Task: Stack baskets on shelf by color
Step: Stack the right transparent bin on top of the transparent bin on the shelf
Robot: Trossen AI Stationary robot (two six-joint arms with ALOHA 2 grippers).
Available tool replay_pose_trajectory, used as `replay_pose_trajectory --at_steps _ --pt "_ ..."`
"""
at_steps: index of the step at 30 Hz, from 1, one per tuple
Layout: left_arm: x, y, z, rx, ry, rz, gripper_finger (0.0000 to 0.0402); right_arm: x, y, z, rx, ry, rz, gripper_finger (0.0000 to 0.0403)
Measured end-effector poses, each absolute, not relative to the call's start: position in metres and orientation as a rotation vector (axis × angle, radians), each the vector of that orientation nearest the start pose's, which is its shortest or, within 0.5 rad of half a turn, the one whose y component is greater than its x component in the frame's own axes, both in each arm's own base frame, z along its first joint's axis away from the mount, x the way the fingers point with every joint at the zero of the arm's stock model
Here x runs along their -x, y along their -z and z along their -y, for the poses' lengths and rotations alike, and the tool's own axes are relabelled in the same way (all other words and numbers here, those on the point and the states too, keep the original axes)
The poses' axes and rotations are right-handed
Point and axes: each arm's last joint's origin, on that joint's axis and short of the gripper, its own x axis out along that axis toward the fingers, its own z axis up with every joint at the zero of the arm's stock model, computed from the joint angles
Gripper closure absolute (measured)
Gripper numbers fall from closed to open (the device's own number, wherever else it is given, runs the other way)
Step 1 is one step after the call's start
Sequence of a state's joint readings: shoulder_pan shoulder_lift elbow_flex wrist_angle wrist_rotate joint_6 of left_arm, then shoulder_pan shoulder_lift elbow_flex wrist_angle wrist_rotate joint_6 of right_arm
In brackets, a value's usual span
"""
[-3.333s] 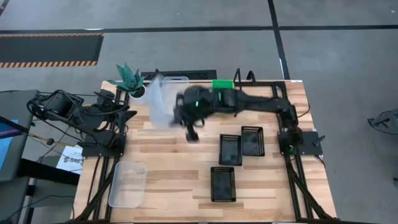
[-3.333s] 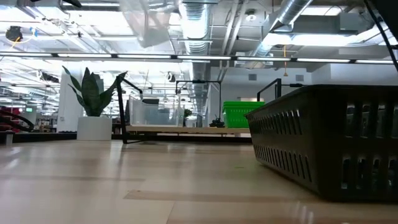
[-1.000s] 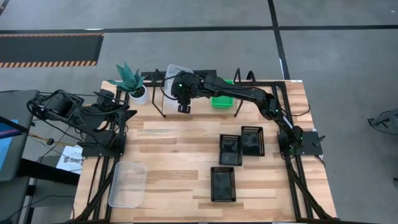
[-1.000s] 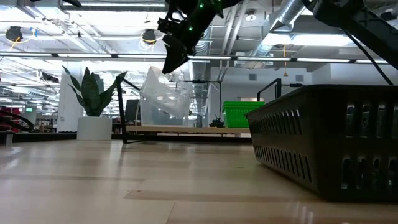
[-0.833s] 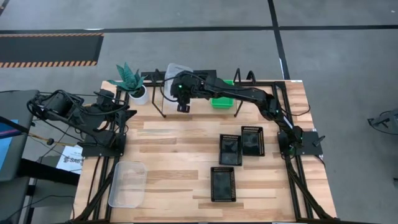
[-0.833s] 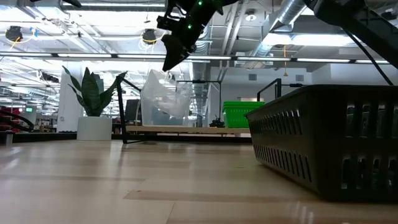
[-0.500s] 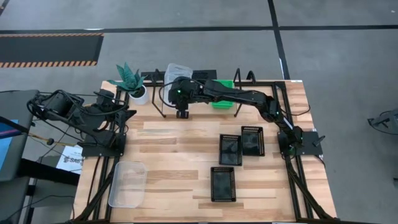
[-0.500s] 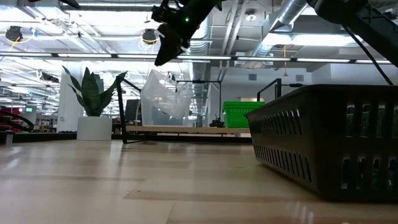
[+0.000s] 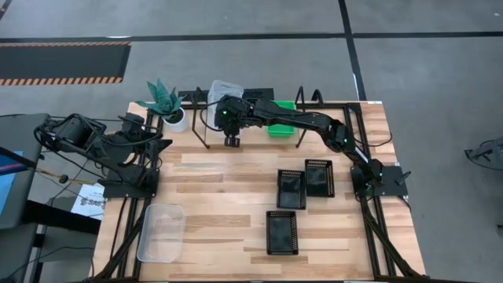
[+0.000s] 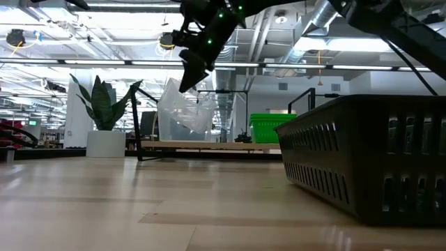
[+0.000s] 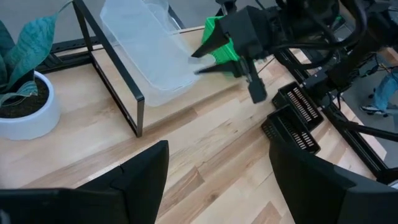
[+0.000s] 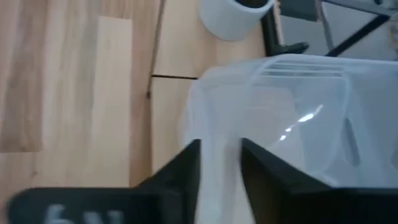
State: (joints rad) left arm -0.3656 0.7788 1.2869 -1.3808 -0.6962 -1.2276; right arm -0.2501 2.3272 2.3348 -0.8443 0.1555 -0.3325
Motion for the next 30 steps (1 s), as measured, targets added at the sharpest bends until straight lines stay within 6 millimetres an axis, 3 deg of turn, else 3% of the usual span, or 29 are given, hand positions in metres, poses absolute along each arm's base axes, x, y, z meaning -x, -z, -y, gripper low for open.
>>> replay_pose_trajectory --at_steps 3,5,18,30 --pt "-0.077 -0.392 0.009 0.716 -0.697 -0.447 0.0136 -0.493 -0.286 0.132 0.275 0.245 -0.894 0.0357" --pt "-0.077 -0.392 0.009 0.723 -0.699 -0.444 0.0136 -0.493 -0.286 0.132 0.280 0.239 -0.900 0.0387" --pt "-0.077 -0.392 0.010 0.739 -0.701 -0.442 0.0136 -0.493 -0.295 0.122 0.399 0.315 -0.920 0.0398" --pt "-0.077 -0.392 0.010 0.743 -0.700 -0.442 0.0136 -0.487 -0.286 0.120 0.408 0.311 -1.022 0.0389"
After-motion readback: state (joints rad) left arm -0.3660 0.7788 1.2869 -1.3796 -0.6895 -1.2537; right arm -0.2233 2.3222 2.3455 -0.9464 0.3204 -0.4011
